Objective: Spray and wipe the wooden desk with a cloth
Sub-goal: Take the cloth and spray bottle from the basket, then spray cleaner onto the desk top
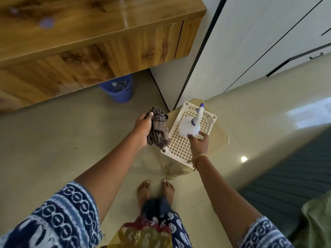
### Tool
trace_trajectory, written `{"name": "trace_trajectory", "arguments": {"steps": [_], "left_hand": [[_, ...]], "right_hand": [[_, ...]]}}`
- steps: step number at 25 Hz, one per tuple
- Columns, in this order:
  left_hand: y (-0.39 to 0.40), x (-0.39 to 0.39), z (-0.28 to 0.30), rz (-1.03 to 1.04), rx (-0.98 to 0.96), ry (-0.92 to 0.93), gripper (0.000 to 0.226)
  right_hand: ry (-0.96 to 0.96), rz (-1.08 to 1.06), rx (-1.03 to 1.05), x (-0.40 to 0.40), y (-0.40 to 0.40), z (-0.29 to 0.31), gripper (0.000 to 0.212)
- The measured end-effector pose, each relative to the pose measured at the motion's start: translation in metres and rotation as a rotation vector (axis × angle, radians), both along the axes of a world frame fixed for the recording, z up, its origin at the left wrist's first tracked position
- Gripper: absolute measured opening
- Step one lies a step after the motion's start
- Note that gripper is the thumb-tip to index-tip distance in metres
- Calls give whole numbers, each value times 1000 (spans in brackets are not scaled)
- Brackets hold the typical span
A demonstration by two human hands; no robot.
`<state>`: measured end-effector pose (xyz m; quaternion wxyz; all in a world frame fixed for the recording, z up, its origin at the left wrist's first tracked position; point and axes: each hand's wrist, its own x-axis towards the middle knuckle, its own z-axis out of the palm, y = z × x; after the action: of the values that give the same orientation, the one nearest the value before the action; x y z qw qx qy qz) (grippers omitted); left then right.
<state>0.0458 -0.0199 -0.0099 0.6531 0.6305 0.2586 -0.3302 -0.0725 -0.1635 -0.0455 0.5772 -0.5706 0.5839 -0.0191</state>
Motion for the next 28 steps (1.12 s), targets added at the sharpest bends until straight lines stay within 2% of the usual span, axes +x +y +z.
{"name": "trace_trajectory", "arguments": {"steps": [2, 4, 6, 9, 13, 15, 18, 22, 24, 28], "left_hand": [[-7, 4, -7, -11, 13, -52, 20], [-9, 8, -19, -32, 36, -92, 22], [-6, 9, -26, -10, 76, -97, 29], [2, 7, -30, 6, 161, -104, 39], [19, 5, 2, 76, 166, -84, 40], [33, 8, 27, 114, 168, -102, 36], [65, 12, 74, 190, 161, -141, 40], [116, 21, 147, 252, 139, -235, 38], [145, 25, 181, 291, 124, -293, 39], [212, 36, 232, 379, 103, -362, 29]], "right_hand": [[57, 155, -151, 7, -13, -14, 76], [95, 261, -249, 21, -22, -25, 89], [44, 272, -281, 35, -29, -35, 81], [-27, 263, -248, 46, -28, -33, 33], [-125, 249, -89, 42, -13, -2, 11], [-186, 271, -41, 45, 1, 23, 11], [-325, 374, 23, 56, 30, 75, 28], [-497, 452, 277, 85, 81, 153, 25], [-553, 594, 269, 103, 112, 188, 32], [-593, 851, 246, 144, 173, 247, 30]]}}
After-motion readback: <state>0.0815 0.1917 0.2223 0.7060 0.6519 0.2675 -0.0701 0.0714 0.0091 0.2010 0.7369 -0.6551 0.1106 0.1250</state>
